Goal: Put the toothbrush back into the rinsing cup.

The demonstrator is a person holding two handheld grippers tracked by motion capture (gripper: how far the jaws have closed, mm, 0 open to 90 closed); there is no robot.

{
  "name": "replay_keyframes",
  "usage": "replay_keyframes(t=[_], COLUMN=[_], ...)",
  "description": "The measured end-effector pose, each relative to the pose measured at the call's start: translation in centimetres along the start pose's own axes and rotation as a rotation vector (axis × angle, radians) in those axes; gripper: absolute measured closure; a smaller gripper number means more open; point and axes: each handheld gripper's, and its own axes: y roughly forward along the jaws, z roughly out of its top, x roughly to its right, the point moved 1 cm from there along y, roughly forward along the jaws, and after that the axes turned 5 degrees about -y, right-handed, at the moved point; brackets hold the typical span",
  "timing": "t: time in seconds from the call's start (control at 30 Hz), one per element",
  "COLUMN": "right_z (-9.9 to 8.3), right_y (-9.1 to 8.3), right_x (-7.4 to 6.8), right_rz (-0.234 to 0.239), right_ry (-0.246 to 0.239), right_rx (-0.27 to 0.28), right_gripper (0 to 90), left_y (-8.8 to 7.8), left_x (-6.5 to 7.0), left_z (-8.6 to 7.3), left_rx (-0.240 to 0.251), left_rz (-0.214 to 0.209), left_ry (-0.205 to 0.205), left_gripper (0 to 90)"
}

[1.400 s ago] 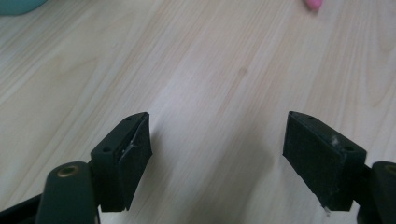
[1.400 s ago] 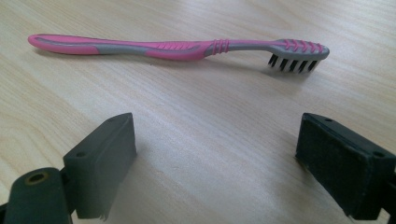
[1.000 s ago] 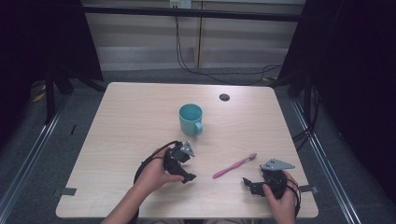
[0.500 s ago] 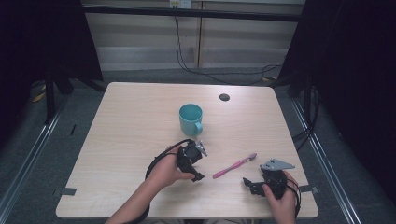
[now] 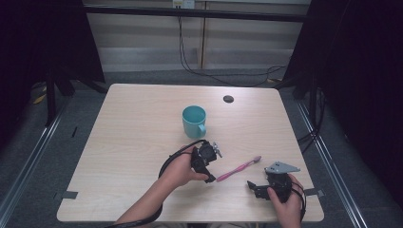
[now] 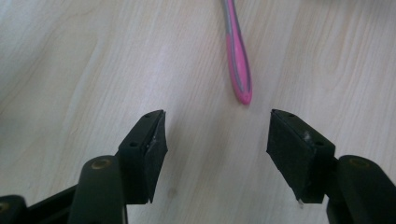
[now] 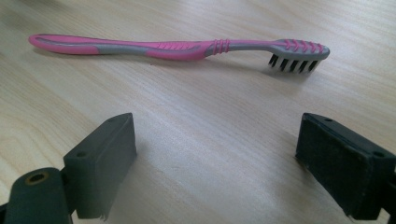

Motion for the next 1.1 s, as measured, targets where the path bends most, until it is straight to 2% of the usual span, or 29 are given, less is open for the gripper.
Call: replay_keyframes(t=[0.2, 0.23, 0.63, 1.1], right_z=[0.0, 0.0, 0.0, 0.0], right_y=[0.0, 0.0, 0.0, 0.0], right_x=[0.0, 0.0, 0.0, 0.0], right_rz=[0.0, 0.0, 0.0, 0.0], right_ry=[-0.001, -0.001, -0.004, -0.001], right_rx=[0.0, 0.0, 0.001, 0.0], right_gripper=[11.3, 11.3, 11.3, 11.3], left_y=[0.8, 1.0, 1.8, 2.4], left_x=[0.4, 0.5, 1.1, 1.1], left_z=[0.9, 1.1, 2.9, 3.9], left_rx=[-0.02, -0.022, -0.054, -0.084], left_rz=[-0.015, -0.017, -0.006, -0.001], left_ry=[0.005, -0.008, 0.021, 0.019], left_gripper=[40.2, 40.4, 44.4, 53.1])
